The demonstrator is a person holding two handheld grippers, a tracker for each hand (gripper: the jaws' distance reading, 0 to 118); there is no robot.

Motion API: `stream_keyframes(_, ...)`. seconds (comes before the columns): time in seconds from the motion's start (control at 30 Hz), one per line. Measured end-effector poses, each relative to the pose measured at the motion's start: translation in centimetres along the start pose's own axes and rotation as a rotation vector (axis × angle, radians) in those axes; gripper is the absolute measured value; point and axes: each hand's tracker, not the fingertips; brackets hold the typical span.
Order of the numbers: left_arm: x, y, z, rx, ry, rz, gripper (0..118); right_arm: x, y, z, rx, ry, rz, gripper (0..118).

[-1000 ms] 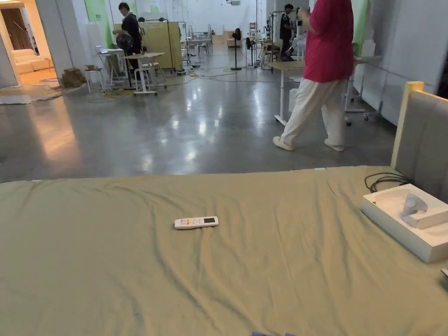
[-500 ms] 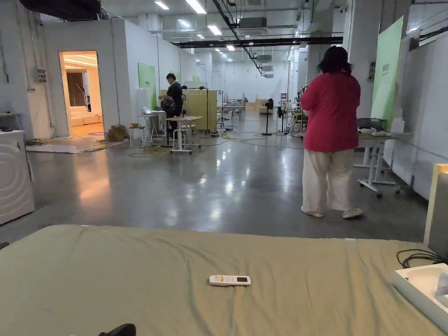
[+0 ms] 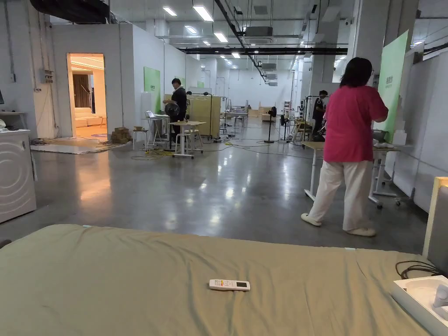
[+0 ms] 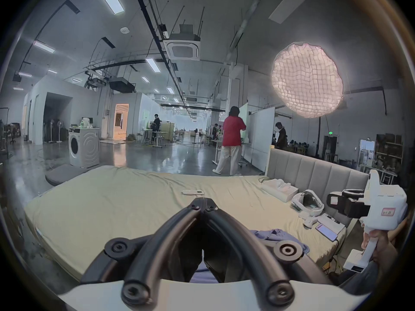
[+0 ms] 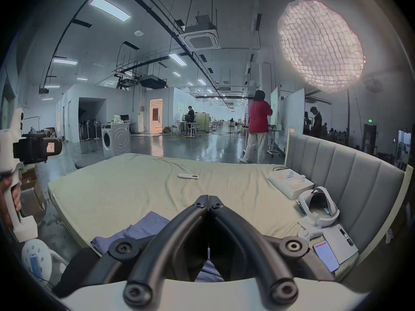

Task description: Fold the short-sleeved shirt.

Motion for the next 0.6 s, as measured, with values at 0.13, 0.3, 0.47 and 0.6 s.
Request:
stream_keyframes(0.13, 0.1, -0.1, 0.0, -0.017, 0.003, -0.011, 1, 0.7, 0.0, -0.4, -0.015, 0.011, -0.068, 0)
stream_keyframes(0.3, 0.2, -0.3, -0.1, -0.039, 0.012, -0.022, 1, 0.9, -0.1, -0.3, -0.015, 0.012, -0.084, 0)
stream_keyframes(0.47, 0.5, -0.8, -0.4, -0.049, 0.010, -0.044, 1, 0.9, -0.1, -0.4, -0.016, 0.012, -0.094, 0)
stream_keyframes(0.6, 0.3, -1.0, -1.2, -0.086, 0.008, -0.052, 1, 1.0, -0.5, -0.6, -0.031, 0.013, -0.086, 0)
